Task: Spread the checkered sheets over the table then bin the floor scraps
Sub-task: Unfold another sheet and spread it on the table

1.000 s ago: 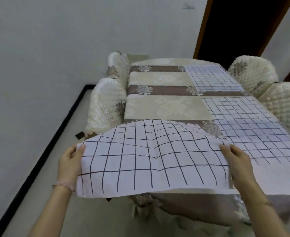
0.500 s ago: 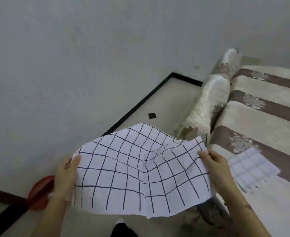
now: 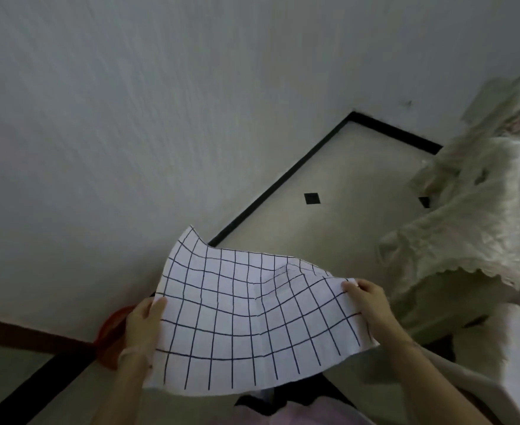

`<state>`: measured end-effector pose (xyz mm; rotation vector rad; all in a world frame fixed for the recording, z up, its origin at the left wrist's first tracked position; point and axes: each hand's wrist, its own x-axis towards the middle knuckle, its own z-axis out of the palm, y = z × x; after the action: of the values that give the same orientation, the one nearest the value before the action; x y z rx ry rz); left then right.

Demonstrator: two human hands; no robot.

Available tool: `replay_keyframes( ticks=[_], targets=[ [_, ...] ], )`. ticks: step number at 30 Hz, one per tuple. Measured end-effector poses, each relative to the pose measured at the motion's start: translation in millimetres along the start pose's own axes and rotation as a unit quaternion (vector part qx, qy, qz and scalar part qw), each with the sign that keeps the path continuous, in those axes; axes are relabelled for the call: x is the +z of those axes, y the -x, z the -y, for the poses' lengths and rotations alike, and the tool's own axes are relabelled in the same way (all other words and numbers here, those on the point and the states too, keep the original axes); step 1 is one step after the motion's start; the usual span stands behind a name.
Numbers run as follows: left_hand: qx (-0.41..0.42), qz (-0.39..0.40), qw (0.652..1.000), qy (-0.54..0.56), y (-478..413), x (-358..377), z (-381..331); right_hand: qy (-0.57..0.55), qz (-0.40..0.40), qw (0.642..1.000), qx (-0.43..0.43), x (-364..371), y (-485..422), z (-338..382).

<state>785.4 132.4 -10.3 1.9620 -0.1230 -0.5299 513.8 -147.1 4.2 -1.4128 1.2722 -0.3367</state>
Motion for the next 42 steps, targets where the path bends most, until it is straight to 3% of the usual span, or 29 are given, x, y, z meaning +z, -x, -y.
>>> replay_keyframes(
  ticks=[5, 10, 18, 22, 29, 42],
  targets=[
    [0.003, 0.026, 1.000, -0.007, -74.7, 41.4, -55.0, -0.009, -0.033, 0.998, -0.043, -0.8, -68.3, 47.6],
    [0.068, 0.041, 0.996, -0.030, -160.1, 112.7, -129.9, -0.046, -0.076, 0.995, -0.048, -18.4, -166.7, 87.3],
    [0.027, 0.126, 0.990, -0.055, -271.2, 248.4, -214.0, -0.098, -0.117, 0.987, 0.050, -55.3, -297.6, 116.8],
    [0.050, 0.165, 0.983, -0.059, -317.8, 319.4, -263.7, -0.133, -0.161, 0.975, 0.072, -88.2, -349.8, 141.5],
    [0.135, 0.241, 0.959, -0.055, -405.8, 476.8, -380.8, -0.161, -0.287, 0.942, 0.061, -176.8, -453.4, 195.5],
    [0.157, 0.400, 0.896, -0.109, -525.9, 805.4, -538.9, -0.210, -0.402, 0.881, 0.134, -308.3, -637.5, 255.2]
  ],
)
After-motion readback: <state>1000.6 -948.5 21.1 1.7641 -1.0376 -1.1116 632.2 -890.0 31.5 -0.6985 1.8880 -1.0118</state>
